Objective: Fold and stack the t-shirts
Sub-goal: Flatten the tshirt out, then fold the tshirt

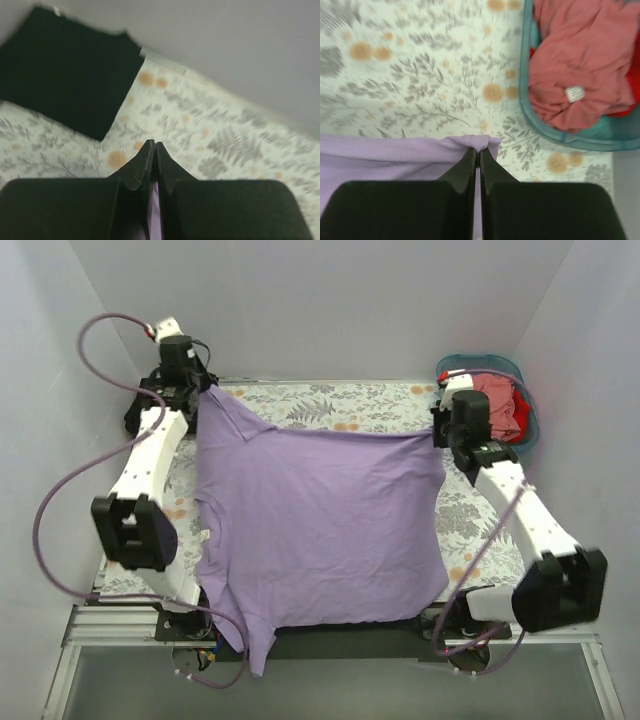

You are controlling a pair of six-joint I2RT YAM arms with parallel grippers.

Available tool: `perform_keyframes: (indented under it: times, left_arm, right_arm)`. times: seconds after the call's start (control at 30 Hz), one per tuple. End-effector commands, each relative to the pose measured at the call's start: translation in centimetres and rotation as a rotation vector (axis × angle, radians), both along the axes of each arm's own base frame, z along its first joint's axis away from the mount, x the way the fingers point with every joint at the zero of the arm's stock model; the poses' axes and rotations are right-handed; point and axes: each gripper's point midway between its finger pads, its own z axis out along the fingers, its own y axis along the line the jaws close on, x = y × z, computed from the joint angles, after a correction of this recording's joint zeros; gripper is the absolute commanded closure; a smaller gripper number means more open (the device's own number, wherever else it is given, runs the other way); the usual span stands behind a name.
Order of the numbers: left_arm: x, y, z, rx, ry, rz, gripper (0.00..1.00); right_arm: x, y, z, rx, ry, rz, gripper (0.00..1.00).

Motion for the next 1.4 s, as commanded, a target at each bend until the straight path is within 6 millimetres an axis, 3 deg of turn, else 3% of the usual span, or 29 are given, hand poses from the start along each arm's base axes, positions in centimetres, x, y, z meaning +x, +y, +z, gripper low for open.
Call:
perform_keyframes:
  times: [0.0, 0.03, 0.07, 0.13, 0.17, 0.27, 0.33, 0.47, 0.63, 0.87, 1.17, 1.37]
  left_arm:
    - [2.6, -1.2, -5.3, -0.027, 0.061, -0.048, 1.0]
    - [3.3, -1.5, -7.2, -0.032, 0.092, -0.056, 1.0]
    - [4.5, -1.7, -11.0, -0.041, 0.158, -0.059, 1.0]
    - [5.4, -2.1, -14.2, -0.049, 0.216, -0.073, 1.0]
    - [6.0, -2.2, -17.6, -0.048, 0.277, -0.073, 1.0]
    - [6.9, -2.2, -21.1, -0.052, 0.334, -0.071, 1.0]
    - [7.3, -2.2, -22.0, -0.059, 0.345, -0.071, 1.0]
    - [8.3, -2.4, -22.7, -0.082, 0.342, -0.083, 1.0]
    - [8.3, -2.7, -21.8, -0.118, 0.33, -0.084, 1.0]
    - [5.1, -1.8, -19.9, -0.156, 0.342, -0.039, 1.0]
    - [2.7, -2.2, -18.9, -0.216, 0.376, -0.029, 1.0]
    - [-0.2, -2.2, -17.4, -0.256, 0.392, -0.004, 1.0]
  right_arm:
    - [4.5, -0.9, -3.3, 0.029, -0.041, -0.08, 0.99]
    - [5.5, -0.8, -4.3, 0.033, -0.044, -0.078, 0.99]
    - [6.6, -0.8, -7.2, 0.051, 0.006, -0.089, 0.99]
    - [8.2, -0.8, -8.8, 0.058, 0.018, -0.086, 0.99]
    - [9.0, -1.0, -11.2, 0.052, 0.063, -0.09, 0.99]
    - [10.8, -0.8, -14.0, 0.056, 0.113, -0.066, 0.99]
    - [11.6, -0.8, -14.7, 0.054, 0.125, -0.055, 0.99]
    - [13.1, -1.2, -16.1, 0.068, 0.147, -0.051, 0.99]
    - [14.7, -1.3, -15.4, 0.091, 0.129, -0.033, 0.99]
    - [14.1, -2.5, -15.6, 0.16, 0.169, -0.047, 0.99]
    - [13.6, -1.9, -16.4, 0.227, 0.257, -0.011, 0.99]
    - [12.5, -2.0, -15.9, 0.24, 0.299, -0.018, 0.99]
